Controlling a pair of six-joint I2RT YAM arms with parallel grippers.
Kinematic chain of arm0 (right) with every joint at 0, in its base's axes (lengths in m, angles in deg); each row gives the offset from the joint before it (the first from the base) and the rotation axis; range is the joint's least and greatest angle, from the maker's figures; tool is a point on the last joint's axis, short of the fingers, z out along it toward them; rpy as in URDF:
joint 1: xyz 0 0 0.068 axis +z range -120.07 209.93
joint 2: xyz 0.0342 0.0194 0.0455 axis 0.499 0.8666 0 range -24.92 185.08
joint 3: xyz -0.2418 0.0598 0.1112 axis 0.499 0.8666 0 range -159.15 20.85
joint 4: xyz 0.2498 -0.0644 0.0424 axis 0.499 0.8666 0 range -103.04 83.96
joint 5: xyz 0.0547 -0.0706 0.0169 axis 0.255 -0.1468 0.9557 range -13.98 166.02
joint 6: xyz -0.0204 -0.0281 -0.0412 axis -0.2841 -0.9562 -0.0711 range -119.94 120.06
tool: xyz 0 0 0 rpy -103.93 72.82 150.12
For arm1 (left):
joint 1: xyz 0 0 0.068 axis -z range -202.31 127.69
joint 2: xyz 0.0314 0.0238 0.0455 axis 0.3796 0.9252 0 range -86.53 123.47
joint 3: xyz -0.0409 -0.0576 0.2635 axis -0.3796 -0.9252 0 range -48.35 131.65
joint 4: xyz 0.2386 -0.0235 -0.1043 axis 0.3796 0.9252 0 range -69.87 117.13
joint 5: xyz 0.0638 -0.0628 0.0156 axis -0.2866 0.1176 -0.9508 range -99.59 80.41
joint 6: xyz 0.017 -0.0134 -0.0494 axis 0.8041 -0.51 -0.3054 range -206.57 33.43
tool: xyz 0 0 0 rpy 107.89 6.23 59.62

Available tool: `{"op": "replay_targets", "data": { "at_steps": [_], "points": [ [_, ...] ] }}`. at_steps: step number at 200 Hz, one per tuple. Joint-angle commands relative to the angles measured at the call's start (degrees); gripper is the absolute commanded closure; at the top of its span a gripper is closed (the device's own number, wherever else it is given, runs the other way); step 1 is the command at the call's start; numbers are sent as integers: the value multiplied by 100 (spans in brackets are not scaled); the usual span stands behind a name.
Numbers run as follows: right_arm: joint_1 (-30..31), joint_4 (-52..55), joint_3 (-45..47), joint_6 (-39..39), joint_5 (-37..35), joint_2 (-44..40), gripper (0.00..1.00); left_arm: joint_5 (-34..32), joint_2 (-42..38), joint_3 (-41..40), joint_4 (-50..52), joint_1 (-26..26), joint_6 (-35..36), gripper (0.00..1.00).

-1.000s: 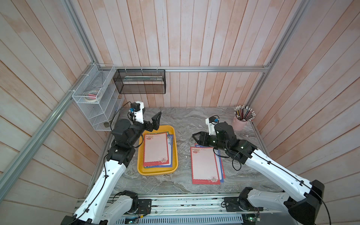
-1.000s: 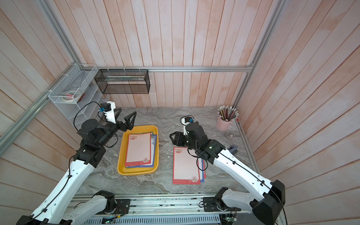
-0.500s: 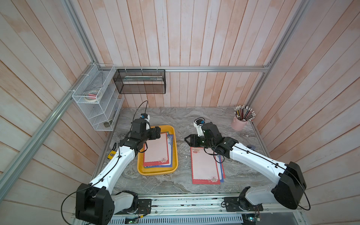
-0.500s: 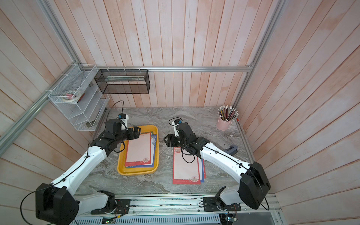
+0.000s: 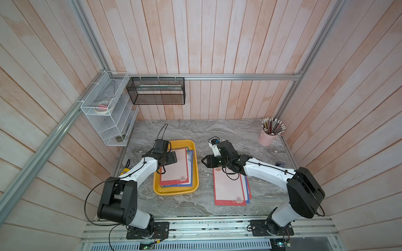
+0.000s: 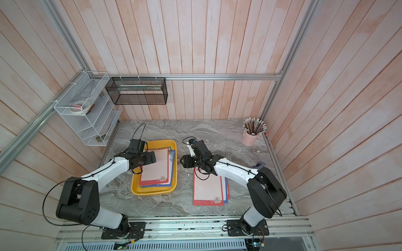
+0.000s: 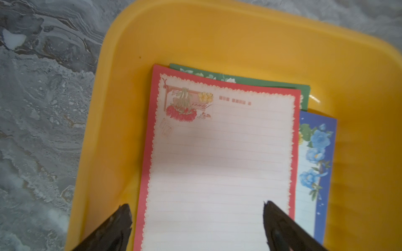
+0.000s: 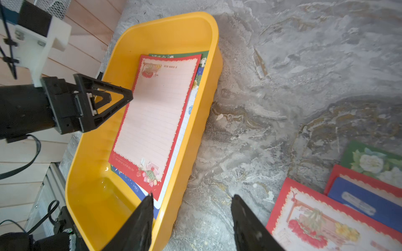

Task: Take out the stationery paper from the storage box
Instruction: Pick up the stationery paper from the storage box.

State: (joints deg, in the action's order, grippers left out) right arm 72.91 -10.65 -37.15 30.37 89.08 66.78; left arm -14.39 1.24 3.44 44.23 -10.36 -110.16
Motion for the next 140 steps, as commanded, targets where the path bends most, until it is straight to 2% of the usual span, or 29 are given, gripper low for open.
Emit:
{"op": "replay_targets", "data": {
  "at_steps": [1, 63, 140],
  "points": [
    [-92, -228, 75, -126, 346, 124, 41, -153, 251, 56, 52, -25, -75, 0],
    [-151, -354, 210, -62, 582, 219, 40, -33, 715, 208, 36, -34, -67, 0],
    [-146, -414, 78, 116, 901, 436, 41, 811, 657, 218, -114, -34, 37, 1]
  ]
}}
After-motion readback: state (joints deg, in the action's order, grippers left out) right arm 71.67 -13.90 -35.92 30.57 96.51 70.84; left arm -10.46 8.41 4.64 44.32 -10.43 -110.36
